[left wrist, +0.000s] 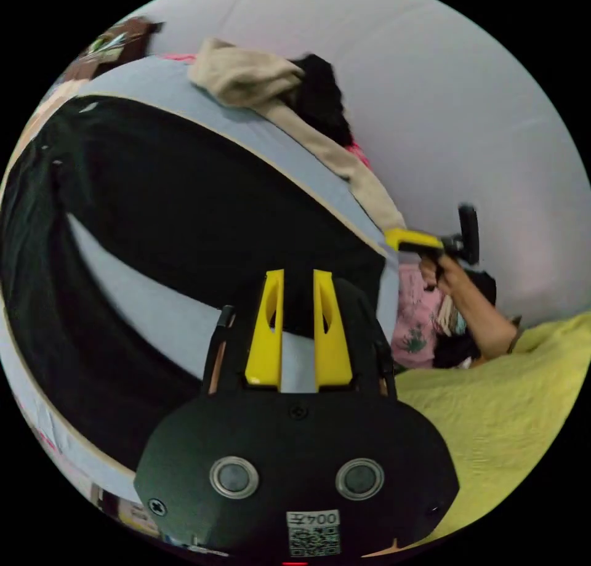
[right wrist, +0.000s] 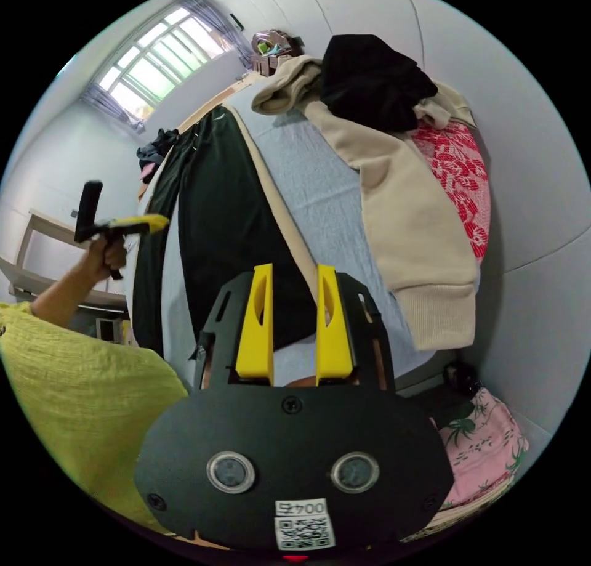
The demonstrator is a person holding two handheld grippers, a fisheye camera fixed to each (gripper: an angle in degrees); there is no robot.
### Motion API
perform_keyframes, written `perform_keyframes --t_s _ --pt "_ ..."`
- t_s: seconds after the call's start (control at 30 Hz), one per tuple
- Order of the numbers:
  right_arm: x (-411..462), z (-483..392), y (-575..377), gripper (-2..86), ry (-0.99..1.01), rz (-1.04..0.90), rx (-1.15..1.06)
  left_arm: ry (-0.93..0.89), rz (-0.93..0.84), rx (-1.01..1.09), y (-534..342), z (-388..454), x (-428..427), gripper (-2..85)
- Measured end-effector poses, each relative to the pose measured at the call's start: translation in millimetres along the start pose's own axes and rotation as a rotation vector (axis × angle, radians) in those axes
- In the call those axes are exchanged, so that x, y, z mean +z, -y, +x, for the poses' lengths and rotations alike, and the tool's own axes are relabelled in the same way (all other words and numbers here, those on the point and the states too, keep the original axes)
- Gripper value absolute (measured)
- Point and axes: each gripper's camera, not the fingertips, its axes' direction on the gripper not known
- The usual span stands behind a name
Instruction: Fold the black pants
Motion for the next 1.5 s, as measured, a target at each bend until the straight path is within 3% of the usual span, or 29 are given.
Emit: perform_keyframes --t_s 0.3,0.5,0.83,1.03,1.2,1.33,1.5 --pt "11.5 5.8 8.5 11.4 -0.019 -0.032 0.007 0.101 0.185 -0.272 220.2 -193.5 -114.5 11.1" --pt "16.4 1.4 13.4 13.9 -0.070 -0.039 -0.078 0.231 0.144 -0.308 364.3 -282.8 -109.5 14.3" --pt "24.7 8.8 16.2 14.1 -0.019 -0.019 -0.040 0.342 0.188 -0.361 504.7 -340.0 -81.6 21.0" --pt "35.9 -12.6 13.5 14.4 -0.068 -0.033 -0.087 0.581 0.052 -0.366 559.8 -346.5 -60.9 23.6" --pt "38.2 -20.5 9.4 11.4 -0.117 -0.044 -0.125 0.619 0.043 -0.369 575.5 -346.6 -73.5 19.2" --pt "39.5 -26.2 11.1 9.6 -0.121 -0.106 -0.161 0.640 0.021 -0.340 585.6 -339.0 -94.7 6.5" --pt "41.9 -30.5 3.5 1.5 -0.082 -0.160 -0.204 0.613 0.021 -0.293 586.3 -332.3 -140.1 3.4"
